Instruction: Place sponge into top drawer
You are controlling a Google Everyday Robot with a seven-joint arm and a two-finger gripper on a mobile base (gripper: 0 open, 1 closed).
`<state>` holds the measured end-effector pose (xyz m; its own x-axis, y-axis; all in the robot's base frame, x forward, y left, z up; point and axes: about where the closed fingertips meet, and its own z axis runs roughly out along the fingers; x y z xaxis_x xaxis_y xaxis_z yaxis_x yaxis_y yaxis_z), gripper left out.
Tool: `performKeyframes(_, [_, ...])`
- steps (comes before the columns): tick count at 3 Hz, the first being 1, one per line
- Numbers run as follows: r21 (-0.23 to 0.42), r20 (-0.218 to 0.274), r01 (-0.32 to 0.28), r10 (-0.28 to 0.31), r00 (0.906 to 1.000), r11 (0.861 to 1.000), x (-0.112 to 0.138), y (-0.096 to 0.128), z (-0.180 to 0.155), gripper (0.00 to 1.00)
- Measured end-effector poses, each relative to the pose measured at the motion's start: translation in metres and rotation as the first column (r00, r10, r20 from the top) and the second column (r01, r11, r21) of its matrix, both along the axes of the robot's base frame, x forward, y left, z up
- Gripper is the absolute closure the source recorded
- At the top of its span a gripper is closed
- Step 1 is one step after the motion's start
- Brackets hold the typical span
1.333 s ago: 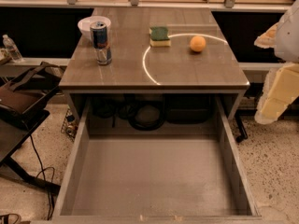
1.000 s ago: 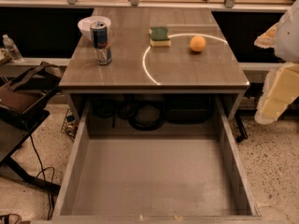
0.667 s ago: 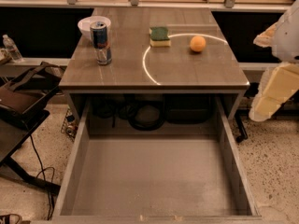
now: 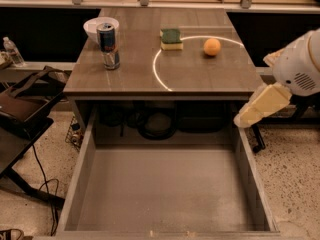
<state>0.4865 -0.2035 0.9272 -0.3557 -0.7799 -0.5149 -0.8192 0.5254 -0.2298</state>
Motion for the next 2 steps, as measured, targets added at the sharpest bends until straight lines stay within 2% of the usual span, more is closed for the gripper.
performKeyframes(1, [0.183,0.054,0.056,-0.067,0.9963,0.981,0.034,0.008,-0.024,0.00])
performKeyframes(2, [0.314,0.156,0.075,-0.129,0.9793,0.946,0.079,0.019,-0.021,0.00])
